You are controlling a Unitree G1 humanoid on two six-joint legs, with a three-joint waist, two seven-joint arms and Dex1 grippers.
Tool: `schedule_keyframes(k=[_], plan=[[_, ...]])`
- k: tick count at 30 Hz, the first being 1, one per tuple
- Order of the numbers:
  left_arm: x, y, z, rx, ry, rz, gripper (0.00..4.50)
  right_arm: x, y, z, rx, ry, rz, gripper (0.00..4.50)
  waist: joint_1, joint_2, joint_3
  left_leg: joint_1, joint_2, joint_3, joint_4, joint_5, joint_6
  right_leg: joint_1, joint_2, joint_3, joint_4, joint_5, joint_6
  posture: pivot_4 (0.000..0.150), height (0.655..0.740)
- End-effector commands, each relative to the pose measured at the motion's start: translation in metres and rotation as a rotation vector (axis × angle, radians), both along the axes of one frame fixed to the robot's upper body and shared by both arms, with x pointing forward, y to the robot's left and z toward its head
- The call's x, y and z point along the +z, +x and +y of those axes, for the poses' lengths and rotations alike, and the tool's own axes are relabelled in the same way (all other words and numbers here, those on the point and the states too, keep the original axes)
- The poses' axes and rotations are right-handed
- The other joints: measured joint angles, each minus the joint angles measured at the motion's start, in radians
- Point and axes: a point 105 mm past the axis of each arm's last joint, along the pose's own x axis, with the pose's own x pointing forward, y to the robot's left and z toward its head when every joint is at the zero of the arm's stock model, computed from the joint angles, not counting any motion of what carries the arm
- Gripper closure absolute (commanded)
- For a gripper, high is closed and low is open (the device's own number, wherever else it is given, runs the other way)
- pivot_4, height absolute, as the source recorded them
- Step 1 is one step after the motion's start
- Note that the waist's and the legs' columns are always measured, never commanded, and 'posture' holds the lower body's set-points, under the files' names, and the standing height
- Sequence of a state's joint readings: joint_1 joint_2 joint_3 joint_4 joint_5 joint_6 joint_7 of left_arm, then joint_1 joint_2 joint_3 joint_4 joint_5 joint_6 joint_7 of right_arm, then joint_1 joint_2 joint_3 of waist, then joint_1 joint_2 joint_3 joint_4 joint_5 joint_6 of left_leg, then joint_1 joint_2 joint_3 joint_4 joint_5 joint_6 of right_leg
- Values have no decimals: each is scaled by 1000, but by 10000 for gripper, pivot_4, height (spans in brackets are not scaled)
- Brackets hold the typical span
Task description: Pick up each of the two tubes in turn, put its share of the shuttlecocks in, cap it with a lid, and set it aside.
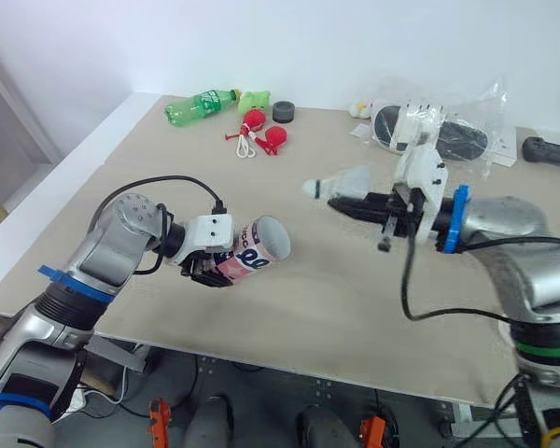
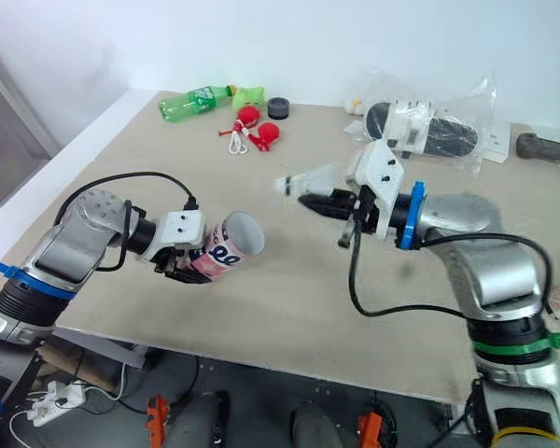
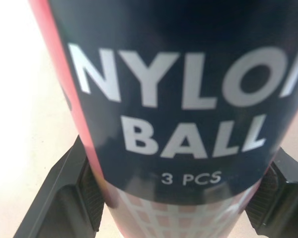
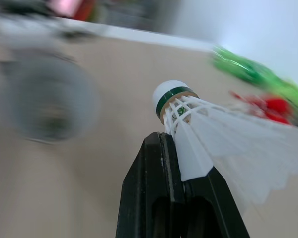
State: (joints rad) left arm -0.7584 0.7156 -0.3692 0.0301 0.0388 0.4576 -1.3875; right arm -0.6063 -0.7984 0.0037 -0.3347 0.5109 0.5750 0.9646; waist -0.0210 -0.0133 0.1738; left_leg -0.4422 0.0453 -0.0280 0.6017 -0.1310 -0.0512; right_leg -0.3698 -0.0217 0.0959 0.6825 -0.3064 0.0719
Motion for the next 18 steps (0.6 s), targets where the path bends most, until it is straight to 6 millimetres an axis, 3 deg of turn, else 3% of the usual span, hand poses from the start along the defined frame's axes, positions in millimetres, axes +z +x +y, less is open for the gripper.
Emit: schedule_keyframes(k=[1,9,16,18], plan=[[-17,-5,-6,-18,12,58,14590,-3,-21,13,107,-108,37,43278,0,0,0,0,0,0,1,0,0,0,0,-1,0,0,-2,1500,7400],[-18,-6,-9,-24,6,60,14590,-30,-17,45,149,-214,4,43278,1,0,0,-1,0,3,1,1,2,-2,-2,1,0,-1,-1,1500,7400],[-19,-7,-8,-25,7,62,14590,-16,-22,60,195,-151,-19,43278,1,0,0,-1,-1,3,1,1,2,-1,-2,0,0,1,2,1500,7400],[-19,-7,-8,-24,8,64,14590,-11,-26,61,208,-132,-15,37713,2,0,0,-1,-1,3,1,1,2,-1,-2,0,0,1,1,1500,7400]])
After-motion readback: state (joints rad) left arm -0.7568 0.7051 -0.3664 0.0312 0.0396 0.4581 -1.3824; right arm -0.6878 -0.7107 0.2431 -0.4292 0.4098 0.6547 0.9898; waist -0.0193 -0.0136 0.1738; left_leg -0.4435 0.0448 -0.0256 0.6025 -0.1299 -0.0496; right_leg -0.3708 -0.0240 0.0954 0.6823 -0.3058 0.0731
